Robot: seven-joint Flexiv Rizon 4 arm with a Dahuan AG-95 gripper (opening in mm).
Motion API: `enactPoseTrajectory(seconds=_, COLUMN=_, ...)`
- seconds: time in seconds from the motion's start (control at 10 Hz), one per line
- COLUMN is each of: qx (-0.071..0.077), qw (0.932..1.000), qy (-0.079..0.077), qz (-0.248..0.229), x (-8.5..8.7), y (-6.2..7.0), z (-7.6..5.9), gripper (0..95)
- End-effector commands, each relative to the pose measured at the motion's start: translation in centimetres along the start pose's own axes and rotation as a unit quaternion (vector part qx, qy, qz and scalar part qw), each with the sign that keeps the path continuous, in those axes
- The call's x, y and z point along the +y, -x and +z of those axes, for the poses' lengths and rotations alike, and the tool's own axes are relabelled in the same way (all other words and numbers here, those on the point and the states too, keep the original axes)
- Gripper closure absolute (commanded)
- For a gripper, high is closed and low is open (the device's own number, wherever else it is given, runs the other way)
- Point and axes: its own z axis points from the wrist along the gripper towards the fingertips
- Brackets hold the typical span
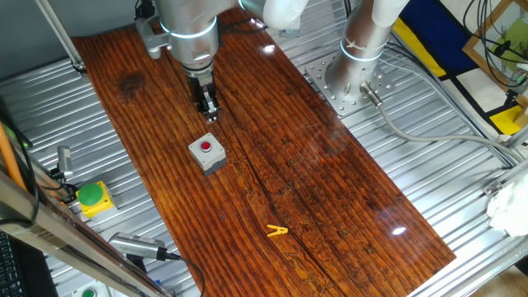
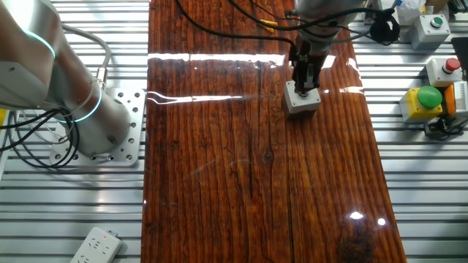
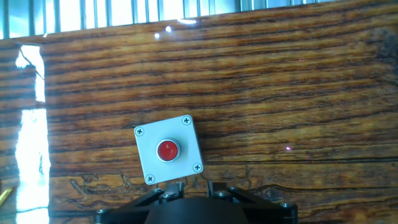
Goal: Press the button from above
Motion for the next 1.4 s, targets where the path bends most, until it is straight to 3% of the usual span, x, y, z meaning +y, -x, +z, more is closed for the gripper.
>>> enactPoseTrajectory(seconds=0.1, qx=0.003, qw=1.0, qy=-0.004, qz=0.0, x=-0.1, y=0.1, z=0.0, gripper=76.0)
enactPoseTrajectory(seconds=0.3, qx=0.005, qw=1.0, qy=-0.003, qz=-0.002, x=-0.7, y=0.4, z=-0.2, gripper=76.0)
enactPoseTrajectory(seconds=0.4, qx=0.006, qw=1.0, qy=-0.001, qz=-0.006, x=-1.0, y=0.6, z=-0.3, gripper=57.0)
enactPoseTrajectory(seconds=0.6, qx=0.005, qw=1.0, qy=0.002, qz=-0.005, x=-1.2, y=0.7, z=-0.3, gripper=57.0)
enactPoseTrajectory(seconds=0.7, qx=0.004, qw=1.0, qy=0.005, qz=-0.003, x=-1.2, y=0.7, z=-0.3, gripper=38.0)
enactPoseTrajectory(seconds=1.4, qx=-0.004, qw=0.9999, qy=0.012, qz=-0.002, x=-1.9, y=1.2, z=0.6, gripper=38.0)
